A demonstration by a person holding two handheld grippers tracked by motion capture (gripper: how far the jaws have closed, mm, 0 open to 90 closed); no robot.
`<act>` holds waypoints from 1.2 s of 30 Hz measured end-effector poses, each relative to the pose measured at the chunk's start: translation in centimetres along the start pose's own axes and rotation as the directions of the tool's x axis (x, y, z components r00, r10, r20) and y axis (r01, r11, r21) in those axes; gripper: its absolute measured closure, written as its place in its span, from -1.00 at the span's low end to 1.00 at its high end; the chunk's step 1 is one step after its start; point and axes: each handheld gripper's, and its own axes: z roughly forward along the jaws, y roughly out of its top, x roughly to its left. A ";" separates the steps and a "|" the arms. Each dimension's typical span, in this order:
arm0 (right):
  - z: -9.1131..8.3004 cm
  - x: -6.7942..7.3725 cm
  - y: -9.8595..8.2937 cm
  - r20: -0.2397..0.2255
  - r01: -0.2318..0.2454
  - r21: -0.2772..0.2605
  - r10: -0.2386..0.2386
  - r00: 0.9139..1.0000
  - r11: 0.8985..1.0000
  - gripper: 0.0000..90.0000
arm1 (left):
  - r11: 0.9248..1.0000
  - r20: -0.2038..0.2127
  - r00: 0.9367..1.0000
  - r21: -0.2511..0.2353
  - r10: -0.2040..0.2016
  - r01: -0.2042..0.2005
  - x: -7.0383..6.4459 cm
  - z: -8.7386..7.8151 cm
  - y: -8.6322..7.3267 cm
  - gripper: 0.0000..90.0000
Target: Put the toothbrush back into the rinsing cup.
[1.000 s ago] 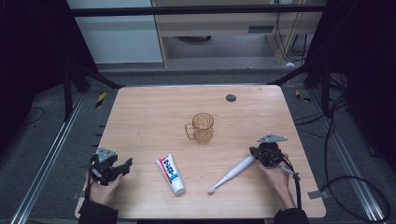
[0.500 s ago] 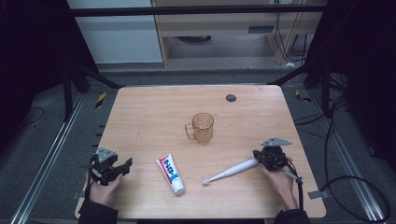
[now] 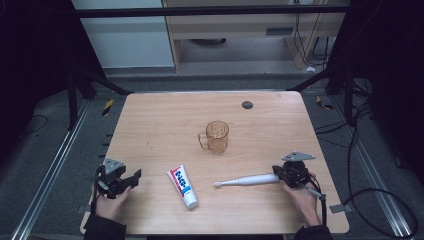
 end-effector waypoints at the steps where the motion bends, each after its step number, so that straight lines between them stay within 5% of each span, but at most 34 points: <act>1: 0.0 0.1 -0.1 -0.002 -0.004 0.003 0.004 1.000 1.000 1.00 | 1.000 0.000 1.000 0.000 0.000 0.000 0.0 0.0 0.0 -0.17; 36: -2.2 1.7 -2.0 -0.042 0.031 0.021 -0.030 0.999 0.999 0.97 | 1.000 -0.001 1.000 0.001 -0.002 0.002 0.0 0.0 0.0 -0.18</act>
